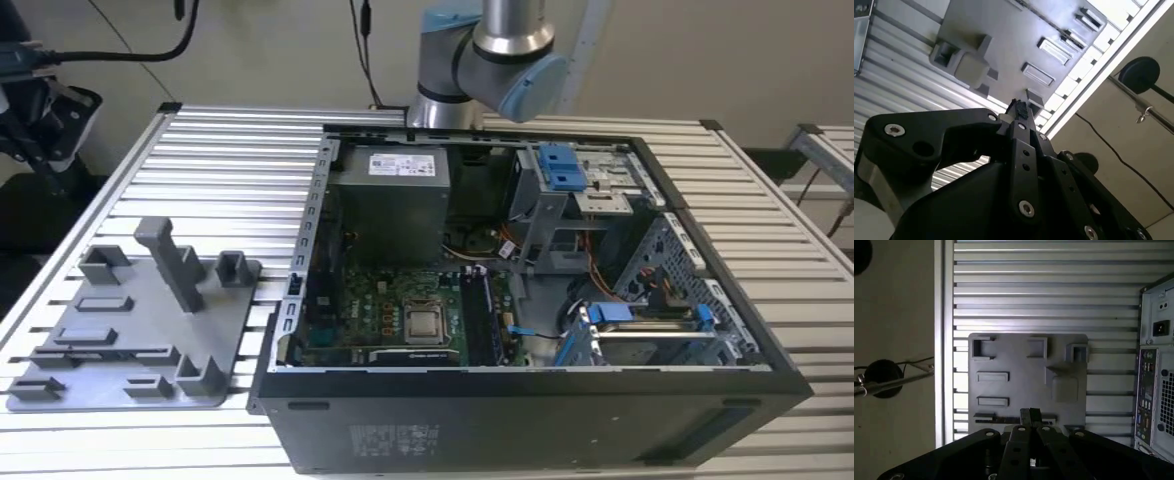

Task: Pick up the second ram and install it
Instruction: 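Reach for the second ram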

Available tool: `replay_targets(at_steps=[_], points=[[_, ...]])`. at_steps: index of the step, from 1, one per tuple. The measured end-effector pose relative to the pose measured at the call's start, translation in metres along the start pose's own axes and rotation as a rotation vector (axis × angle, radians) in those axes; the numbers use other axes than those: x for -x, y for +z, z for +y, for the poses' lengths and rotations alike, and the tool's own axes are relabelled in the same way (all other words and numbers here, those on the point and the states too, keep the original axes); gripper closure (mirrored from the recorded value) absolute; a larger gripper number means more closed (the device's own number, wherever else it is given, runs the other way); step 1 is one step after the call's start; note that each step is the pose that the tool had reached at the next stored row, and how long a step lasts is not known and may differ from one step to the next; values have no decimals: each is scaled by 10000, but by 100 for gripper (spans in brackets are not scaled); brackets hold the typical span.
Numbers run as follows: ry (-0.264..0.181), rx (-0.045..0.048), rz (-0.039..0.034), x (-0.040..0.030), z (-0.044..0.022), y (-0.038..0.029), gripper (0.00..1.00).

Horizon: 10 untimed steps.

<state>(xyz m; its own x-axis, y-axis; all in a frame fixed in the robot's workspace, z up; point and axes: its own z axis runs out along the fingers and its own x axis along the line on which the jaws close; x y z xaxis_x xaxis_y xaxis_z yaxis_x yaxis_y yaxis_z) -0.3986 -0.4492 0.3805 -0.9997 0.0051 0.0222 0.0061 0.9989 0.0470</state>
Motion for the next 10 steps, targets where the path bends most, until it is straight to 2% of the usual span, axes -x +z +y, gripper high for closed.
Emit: replay_targets(at_steps=[4, 10], points=[[-1, 0, -9, -2, -83, 0, 89], [-1, 1, -13, -1, -267, -7, 89]])
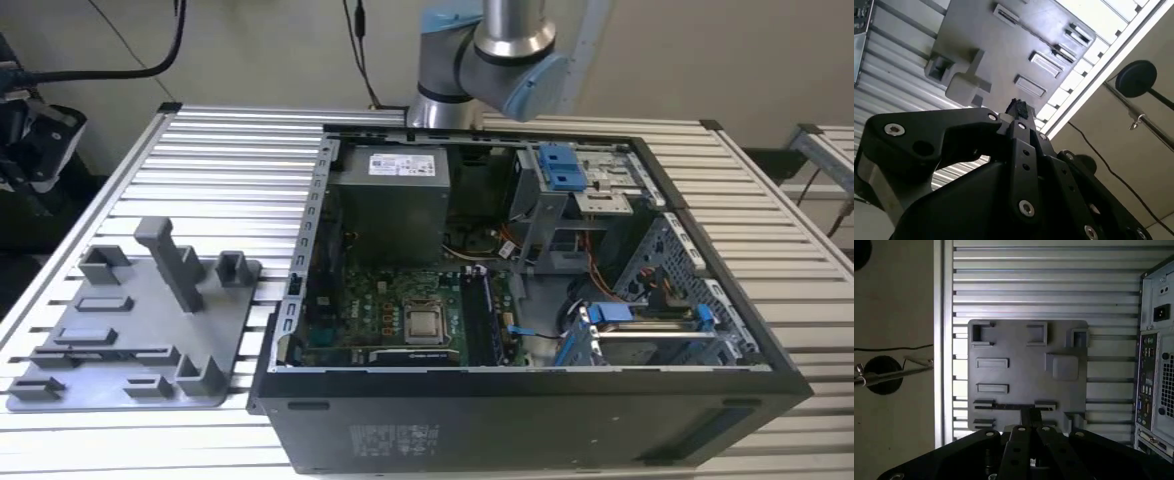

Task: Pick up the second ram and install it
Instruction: 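Reach for the second ram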

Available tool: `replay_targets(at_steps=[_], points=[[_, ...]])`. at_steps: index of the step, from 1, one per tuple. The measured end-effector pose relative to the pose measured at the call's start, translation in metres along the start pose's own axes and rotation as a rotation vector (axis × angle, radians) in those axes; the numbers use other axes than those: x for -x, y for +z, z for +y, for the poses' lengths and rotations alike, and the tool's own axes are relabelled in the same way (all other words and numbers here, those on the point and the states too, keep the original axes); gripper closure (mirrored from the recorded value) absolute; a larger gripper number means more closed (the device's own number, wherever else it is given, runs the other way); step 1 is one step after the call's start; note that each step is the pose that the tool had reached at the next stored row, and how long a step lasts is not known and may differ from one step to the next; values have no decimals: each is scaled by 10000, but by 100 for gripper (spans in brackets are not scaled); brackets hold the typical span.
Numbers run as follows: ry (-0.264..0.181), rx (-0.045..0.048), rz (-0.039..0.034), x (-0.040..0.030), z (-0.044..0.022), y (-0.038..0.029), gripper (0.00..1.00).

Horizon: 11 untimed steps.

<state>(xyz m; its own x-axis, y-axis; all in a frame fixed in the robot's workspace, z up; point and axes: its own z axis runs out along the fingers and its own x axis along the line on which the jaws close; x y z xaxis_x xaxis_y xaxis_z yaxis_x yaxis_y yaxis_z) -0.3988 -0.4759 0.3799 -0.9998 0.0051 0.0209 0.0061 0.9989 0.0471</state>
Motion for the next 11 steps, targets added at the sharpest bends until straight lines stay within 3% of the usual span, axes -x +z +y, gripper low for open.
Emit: replay_targets(at_steps=[6, 11], points=[[0, 0, -1, 1, -177, -8, 89], [0, -1, -1, 1, -192, -9, 89]])
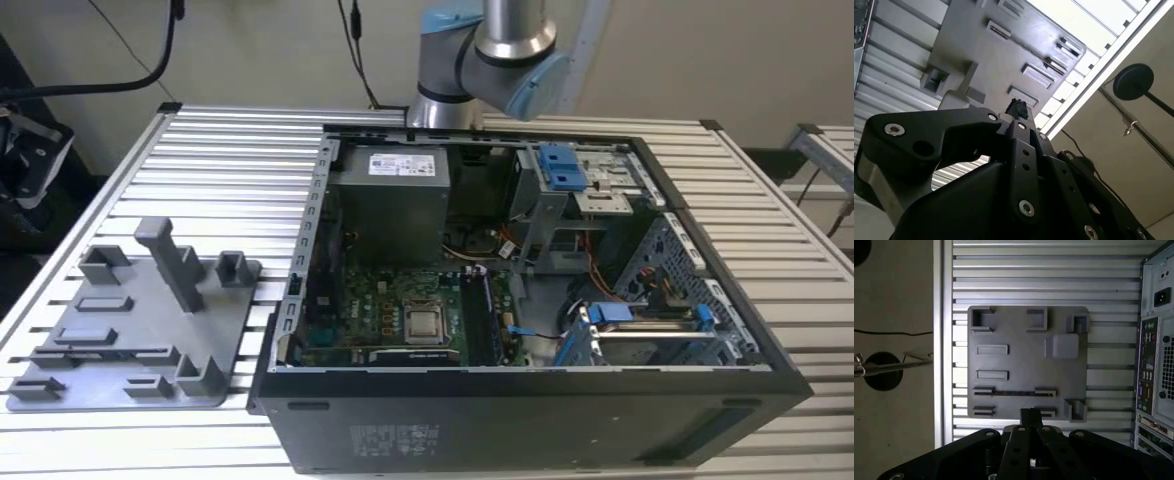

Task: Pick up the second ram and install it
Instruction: 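Pick up the second ram and move it above second insertion slot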

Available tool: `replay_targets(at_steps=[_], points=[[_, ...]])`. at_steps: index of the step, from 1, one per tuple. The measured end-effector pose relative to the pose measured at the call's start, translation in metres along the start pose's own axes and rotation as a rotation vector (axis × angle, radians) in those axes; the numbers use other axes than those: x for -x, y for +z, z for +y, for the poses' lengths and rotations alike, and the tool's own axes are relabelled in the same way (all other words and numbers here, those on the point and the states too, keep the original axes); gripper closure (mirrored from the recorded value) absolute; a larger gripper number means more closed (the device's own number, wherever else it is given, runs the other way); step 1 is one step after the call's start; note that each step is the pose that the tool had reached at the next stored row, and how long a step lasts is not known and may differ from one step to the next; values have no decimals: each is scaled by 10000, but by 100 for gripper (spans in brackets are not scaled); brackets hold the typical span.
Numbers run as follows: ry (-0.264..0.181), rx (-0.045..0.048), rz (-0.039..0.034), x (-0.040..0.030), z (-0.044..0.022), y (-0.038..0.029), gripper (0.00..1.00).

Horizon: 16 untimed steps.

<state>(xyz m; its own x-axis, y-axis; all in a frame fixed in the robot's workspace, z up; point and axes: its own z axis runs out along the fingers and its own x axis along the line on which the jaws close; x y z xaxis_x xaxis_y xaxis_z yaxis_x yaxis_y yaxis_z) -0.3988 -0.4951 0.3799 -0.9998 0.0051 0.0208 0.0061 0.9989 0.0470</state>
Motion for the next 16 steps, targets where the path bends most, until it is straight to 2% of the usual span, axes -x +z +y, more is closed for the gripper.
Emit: replay_targets(at_steps=[12, 16], points=[[-20, -1, 1, 0, -3, 0, 89], [-331, -22, 14, 0, -4, 1, 89]])
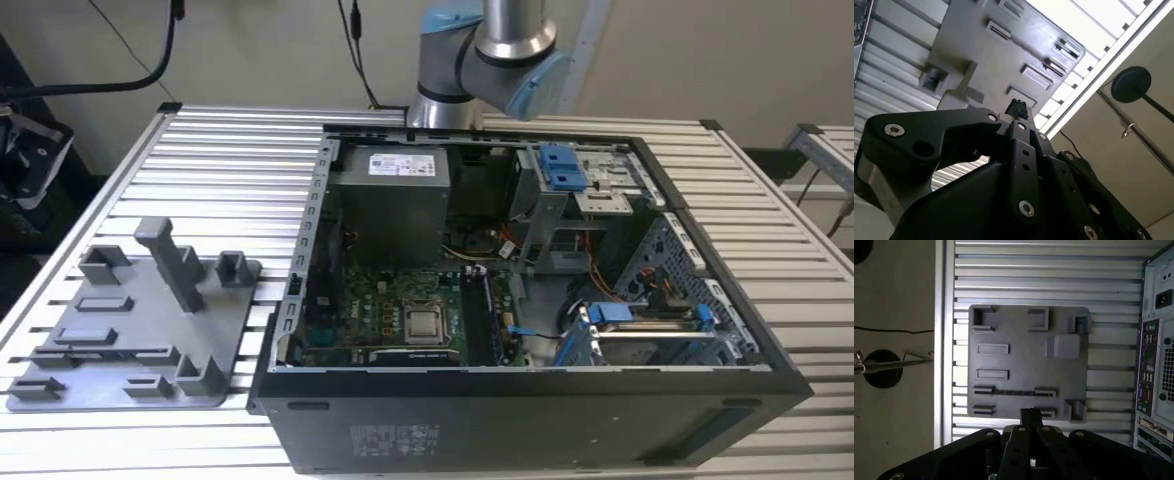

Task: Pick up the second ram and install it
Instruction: 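Pick up the second ram and move it above second insertion slot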

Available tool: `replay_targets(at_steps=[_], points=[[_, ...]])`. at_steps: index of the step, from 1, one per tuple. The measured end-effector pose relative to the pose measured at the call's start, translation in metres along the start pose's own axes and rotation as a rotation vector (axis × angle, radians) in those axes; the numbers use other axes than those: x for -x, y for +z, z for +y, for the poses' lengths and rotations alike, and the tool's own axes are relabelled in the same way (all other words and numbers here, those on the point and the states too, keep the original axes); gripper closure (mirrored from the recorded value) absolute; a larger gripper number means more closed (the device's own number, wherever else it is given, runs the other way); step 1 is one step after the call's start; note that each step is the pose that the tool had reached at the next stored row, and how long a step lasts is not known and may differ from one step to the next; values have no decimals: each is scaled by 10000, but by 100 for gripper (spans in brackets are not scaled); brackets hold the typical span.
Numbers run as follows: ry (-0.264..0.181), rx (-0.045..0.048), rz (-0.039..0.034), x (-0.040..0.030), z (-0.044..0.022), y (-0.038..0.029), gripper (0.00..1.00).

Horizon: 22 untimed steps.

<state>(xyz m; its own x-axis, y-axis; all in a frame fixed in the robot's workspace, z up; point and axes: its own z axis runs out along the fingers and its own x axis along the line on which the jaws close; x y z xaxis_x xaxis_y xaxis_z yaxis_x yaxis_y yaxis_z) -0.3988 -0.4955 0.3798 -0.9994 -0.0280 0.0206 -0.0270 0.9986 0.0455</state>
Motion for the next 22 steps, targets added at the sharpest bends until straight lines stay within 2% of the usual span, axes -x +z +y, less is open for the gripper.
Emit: replay_targets(at_steps=[6, 22], points=[[-383, -54, 21, -10, 1, -1, 89], [-1290, -136, 63, -108, 19, 9, 89]])
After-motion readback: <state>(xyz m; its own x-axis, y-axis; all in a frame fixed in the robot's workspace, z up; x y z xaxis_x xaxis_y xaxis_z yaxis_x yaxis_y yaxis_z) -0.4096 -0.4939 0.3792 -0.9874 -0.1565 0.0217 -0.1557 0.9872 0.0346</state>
